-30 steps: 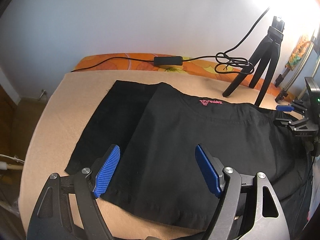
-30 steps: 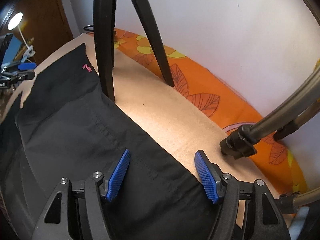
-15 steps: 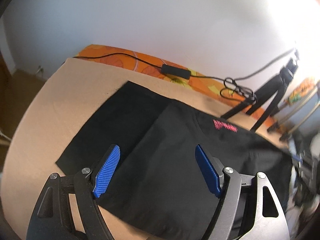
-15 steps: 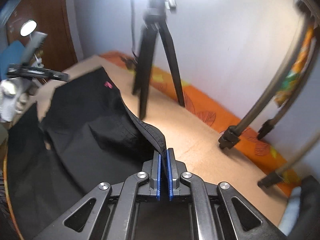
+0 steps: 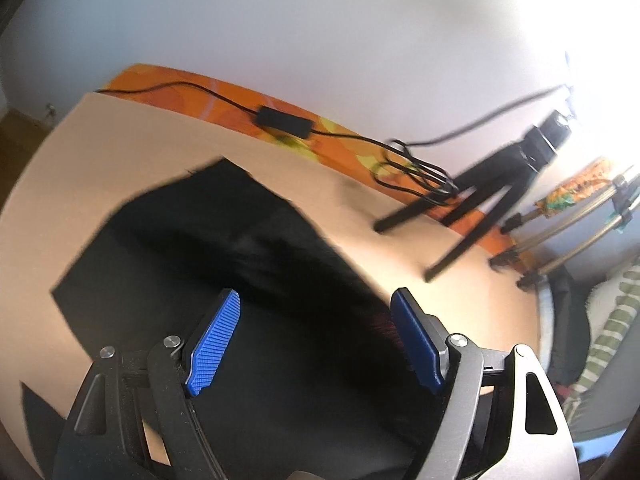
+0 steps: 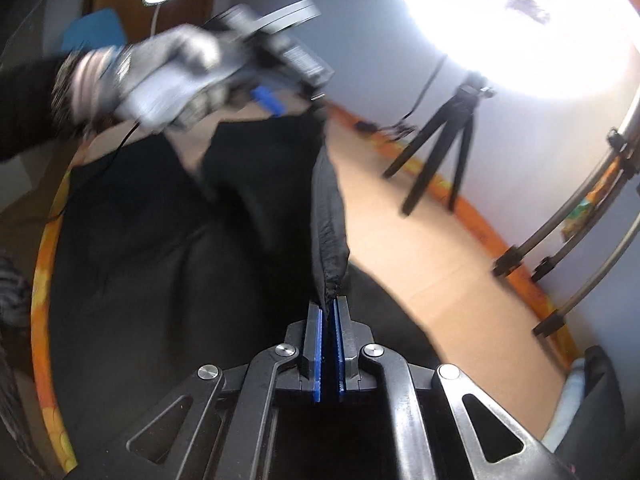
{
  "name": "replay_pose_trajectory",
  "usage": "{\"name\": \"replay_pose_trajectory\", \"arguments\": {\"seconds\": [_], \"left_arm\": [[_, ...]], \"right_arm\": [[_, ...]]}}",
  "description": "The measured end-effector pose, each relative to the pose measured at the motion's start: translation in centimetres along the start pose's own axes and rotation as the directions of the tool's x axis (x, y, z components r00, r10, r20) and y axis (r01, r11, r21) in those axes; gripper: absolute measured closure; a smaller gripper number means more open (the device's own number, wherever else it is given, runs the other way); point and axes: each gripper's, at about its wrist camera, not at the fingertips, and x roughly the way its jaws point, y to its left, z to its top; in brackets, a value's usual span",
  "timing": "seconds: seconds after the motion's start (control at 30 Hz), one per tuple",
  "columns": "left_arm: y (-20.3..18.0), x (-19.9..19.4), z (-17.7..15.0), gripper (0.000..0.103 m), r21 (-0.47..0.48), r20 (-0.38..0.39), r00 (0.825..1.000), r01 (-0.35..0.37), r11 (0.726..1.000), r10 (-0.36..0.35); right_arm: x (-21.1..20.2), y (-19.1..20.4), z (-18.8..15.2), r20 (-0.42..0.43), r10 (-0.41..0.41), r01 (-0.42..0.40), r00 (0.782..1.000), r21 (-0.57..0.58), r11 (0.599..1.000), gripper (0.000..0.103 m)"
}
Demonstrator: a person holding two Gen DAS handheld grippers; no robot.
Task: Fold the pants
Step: 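Close the right gripper on the outer edge of the trouser leg, then close the left gripper on the same leg edge beside the right gripper, then hold the edge with both grippers and fold it over the other leg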
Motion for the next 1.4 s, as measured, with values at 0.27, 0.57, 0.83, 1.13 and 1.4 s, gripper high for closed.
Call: {"name": "replay_pose_trajectory", "arguments": {"seconds": [0.27,0.57,0.83,1.13,1.4], "left_arm": [[-0.3,-0.1,-0.6,0.025,-0.032,0.004,1.0,-0.03,0.999,0.03],[4.4,1.8,-0.6,0.085,-0.18,-0.005,0.999,0.036,0.983,-0.037],[4.0,-2.1,-1.9,0.095,-0.088,0.109,0.992,0.075,0.993,-0.065],[5.0,-9.6,-4.9,0.096,-0.041,0.199,0.974,0.123,0.991,-0.113],[7.8,-14.8,-11.7,0.096,-0.036,0.25,0.962,0.119,0.992,-0.107]], "right_arm": [[0.3,1.7,-1.4,-0.009,-0.003,0.003,1.0,-0.032,0.999,0.102],[-1.0,1.4,-2.2,-0.004,-0.045,0.045,0.999,0.002,0.999,0.102],[-2.1,0.2,-1.8,0.002,-0.105,0.104,0.994,0.073,0.992,0.102],[-6.1,1.6,-0.8,0.019,-0.16,0.158,0.987,0.073,0.985,0.103],[-9.7,6.4,-1.2,0.026,-0.142,0.142,0.99,0.008,0.99,0.103]]}}
